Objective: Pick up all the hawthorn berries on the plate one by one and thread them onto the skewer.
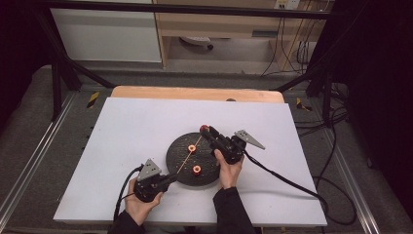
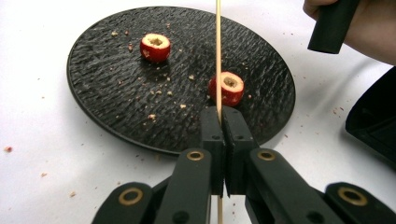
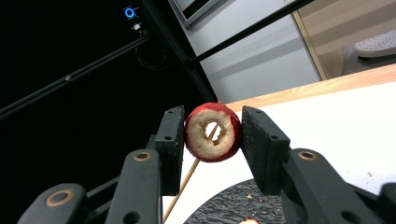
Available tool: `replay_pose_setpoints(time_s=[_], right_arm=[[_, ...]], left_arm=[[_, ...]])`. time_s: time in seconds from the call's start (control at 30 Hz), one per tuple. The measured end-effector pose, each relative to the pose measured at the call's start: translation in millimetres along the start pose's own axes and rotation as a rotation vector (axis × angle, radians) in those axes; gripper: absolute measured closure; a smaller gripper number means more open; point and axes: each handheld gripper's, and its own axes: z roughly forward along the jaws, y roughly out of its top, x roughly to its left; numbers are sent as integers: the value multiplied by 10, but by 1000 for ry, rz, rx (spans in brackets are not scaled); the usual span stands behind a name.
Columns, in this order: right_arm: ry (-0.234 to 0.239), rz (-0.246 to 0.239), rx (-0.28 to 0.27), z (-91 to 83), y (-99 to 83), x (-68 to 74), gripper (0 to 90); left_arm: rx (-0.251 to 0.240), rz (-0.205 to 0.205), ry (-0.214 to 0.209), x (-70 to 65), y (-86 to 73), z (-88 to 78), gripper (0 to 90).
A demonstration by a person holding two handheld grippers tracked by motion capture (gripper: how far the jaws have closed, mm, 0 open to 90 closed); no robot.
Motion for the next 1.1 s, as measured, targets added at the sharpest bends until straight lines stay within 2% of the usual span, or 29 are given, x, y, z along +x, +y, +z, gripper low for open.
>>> replay_pose_setpoints(time_s=[0.37, 0.77, 0.93, 1.0, 1.1], right_arm=[[24, 31, 40, -15, -18, 20, 614], [38, 43, 83, -42, -56, 48, 615], [42, 47, 105, -47, -82, 59, 615], [42, 49, 116, -46, -99, 59, 615], [39, 40, 127, -50, -122, 60, 615]], left_arm=[[-24, -17, 1, -34, 105, 76, 885], [-21, 1, 8, -25, 320, 208, 885], [-22, -4, 3, -11, 401, 266, 885], [-23, 10, 12, -17, 438, 297, 885], [-21, 9, 13, -13, 477, 355, 886]])
